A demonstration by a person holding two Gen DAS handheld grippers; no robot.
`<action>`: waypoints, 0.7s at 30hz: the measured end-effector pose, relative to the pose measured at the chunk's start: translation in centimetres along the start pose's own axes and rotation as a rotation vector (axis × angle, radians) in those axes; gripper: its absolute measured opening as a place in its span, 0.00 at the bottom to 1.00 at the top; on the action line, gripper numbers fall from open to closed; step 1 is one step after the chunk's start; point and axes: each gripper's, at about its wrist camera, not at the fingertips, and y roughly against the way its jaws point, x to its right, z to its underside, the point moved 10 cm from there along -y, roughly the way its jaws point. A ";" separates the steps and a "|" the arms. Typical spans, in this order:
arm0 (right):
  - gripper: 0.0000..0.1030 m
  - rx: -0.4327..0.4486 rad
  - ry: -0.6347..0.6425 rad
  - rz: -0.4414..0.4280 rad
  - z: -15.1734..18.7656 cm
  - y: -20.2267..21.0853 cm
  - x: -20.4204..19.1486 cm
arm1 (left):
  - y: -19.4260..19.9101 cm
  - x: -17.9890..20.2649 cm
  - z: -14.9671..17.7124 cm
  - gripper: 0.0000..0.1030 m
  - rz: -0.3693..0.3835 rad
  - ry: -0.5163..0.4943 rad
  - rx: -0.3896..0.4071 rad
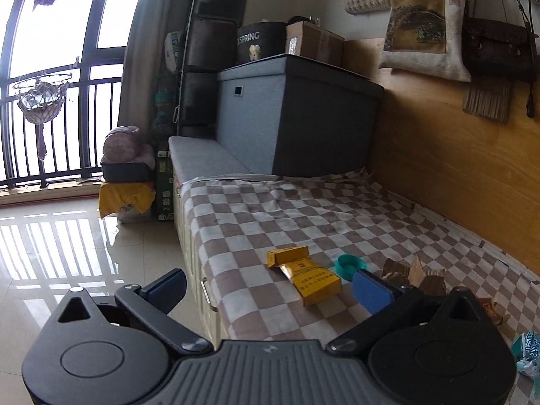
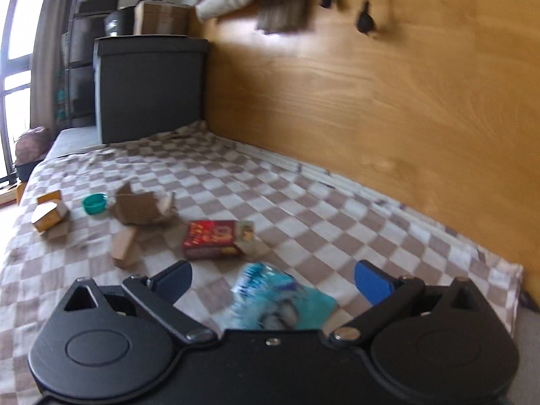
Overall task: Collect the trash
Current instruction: 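Move both open tools back toward the trash on the daybed, then grasp the yellow cigarette box with the left tool while the right grasps the blue wrapper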
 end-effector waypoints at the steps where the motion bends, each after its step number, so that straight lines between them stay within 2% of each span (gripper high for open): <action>1: 1.00 -0.005 -0.011 0.008 0.3 -0.2 0.5 | -0.7 0.7 -0.1 1.00 0.015 0.003 -0.007; 7: 1.00 -0.043 -0.058 0.024 1.3 -1.2 2.0 | -6.2 3.6 -0.7 1.00 0.070 0.068 -0.077; 11: 1.00 -0.068 -0.122 0.030 1.5 -1.7 2.6 | -9.9 3.9 -0.6 1.00 0.038 0.112 -0.139; 14: 1.00 -0.112 -0.209 0.021 1.9 -2.6 3.0 | -12.2 3.6 0.2 1.00 0.025 0.167 -0.192; 21: 1.00 -0.246 -0.501 -0.023 3.8 -5.7 3.8 | -15.6 4.3 2.1 1.00 0.025 0.250 -0.313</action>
